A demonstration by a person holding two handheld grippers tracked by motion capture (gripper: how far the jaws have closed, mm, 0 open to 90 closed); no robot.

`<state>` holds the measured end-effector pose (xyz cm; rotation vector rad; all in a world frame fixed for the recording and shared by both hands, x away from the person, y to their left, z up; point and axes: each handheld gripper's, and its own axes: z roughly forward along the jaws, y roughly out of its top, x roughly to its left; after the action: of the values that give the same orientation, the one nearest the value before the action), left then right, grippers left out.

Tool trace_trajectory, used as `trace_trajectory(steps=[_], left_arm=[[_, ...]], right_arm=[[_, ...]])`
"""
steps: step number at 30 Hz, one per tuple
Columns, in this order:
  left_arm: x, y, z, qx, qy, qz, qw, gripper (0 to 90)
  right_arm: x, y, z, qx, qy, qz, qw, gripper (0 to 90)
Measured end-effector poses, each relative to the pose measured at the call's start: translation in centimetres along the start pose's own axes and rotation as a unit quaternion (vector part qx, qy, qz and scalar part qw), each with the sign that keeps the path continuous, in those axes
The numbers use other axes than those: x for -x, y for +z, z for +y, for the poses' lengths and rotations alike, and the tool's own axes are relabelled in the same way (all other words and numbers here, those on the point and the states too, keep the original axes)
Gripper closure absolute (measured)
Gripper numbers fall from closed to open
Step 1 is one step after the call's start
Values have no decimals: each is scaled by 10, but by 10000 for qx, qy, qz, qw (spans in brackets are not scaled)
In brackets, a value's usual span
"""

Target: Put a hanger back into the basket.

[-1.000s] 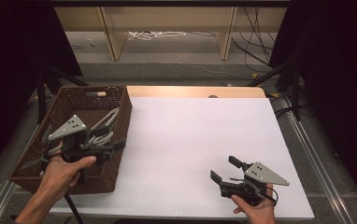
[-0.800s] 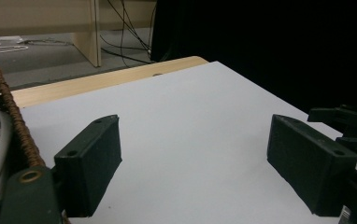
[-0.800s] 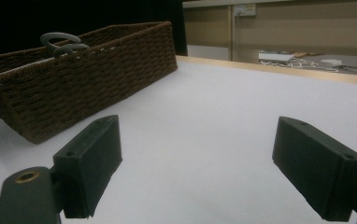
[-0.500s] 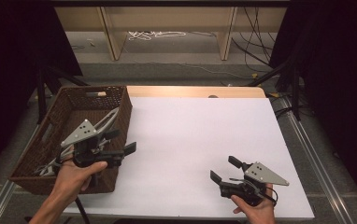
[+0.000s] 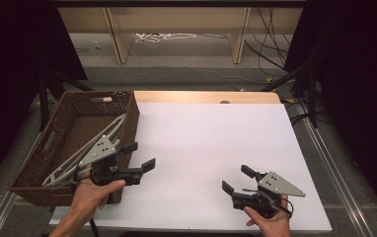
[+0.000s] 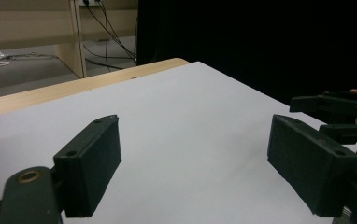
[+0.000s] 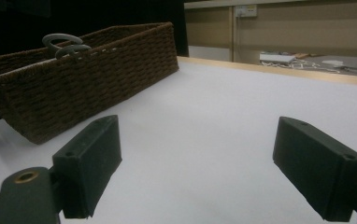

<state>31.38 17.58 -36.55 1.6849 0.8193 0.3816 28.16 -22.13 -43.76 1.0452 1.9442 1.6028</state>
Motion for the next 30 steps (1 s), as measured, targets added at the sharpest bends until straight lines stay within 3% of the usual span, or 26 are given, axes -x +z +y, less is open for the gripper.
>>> trace_trajectory(steps=[4,6,9,17,26,30], left_arm=[[4,4,-9,107,0,-10,9999,170],[6,6,-13,151,121,16,9998,170],[8,9,-18,159,135,-32,9998,170],[11,17,-34,135,162,-18,9998,165],[13,21,-55,161,430,89,9989,161],[12,16,-64,139,526,92,9985,158]], right_arm=[[0,-1,0,-55,-5,-22,10000,162],[0,-2,1,-108,-23,-38,9999,162],[-1,0,0,31,22,65,10000,161],[-2,-1,1,7,-52,74,10000,159],[-4,-2,2,14,-154,104,9998,158],[-7,-5,2,19,-318,140,9994,158]])
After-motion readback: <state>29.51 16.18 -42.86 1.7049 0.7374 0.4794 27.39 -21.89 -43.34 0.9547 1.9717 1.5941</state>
